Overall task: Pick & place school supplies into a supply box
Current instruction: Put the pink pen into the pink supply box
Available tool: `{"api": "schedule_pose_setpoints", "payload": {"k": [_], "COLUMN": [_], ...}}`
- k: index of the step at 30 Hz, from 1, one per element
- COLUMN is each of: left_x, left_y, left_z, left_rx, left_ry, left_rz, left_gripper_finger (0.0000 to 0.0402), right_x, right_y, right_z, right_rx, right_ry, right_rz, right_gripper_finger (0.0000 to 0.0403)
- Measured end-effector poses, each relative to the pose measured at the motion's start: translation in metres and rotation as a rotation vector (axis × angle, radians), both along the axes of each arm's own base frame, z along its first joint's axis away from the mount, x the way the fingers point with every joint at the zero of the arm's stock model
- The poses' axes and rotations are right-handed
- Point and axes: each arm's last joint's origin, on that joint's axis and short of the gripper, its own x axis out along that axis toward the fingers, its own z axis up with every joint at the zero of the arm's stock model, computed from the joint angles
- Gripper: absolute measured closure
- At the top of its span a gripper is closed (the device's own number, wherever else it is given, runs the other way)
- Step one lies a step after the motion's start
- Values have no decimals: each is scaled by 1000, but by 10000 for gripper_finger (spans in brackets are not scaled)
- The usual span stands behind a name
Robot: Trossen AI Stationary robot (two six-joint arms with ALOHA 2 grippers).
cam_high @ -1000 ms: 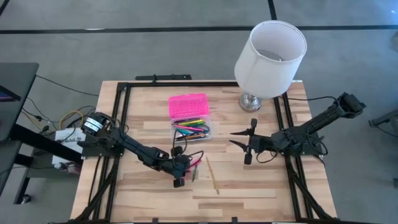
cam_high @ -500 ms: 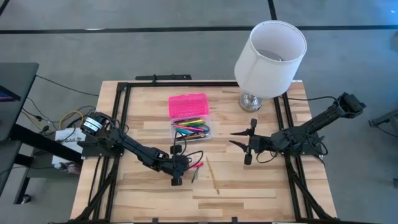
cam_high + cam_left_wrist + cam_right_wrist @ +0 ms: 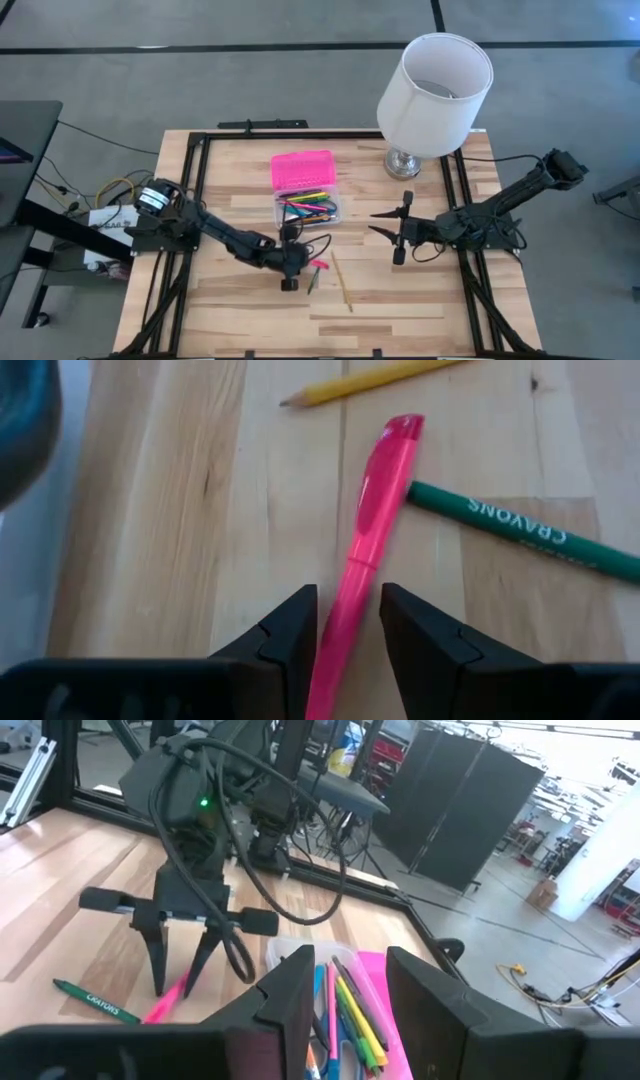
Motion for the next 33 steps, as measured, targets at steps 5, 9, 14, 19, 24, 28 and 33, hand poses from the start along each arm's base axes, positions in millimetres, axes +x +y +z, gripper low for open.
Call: {"api": "schedule_pose_setpoints", "payload": {"k": [5, 9, 14, 19, 24, 28, 33], "left_x": [2, 2, 1, -2, -2, -3, -3], "left_y": [2, 2, 5, 6, 6, 6, 6], "left_z": [0, 0, -2, -3, -4, -4, -4], "left_rx": [-10, 1, -13, -10, -13, -9, -1], "left_ry": [2, 5, 37, 79, 90, 93, 94], "left_rz": [-57, -80, -57, -61, -81, -87, -97], "left_gripper_finger": [290, 291, 301, 332, 362, 370, 359], "right_x": [0, 0, 0, 0, 0, 0, 0], "right_y": [0, 0, 0, 0, 0, 0, 0], "right_z": [-2, -2, -2, -2, -2, -2, -2], "right_rx": [-2, -2, 2, 2, 3, 3, 3], "right_ry": [16, 14, 14, 14, 14, 14, 15], "right_rz": [0, 0, 0, 0, 0, 0, -1], "right_gripper_finger": [282, 282, 282, 282, 282, 282, 282]}}
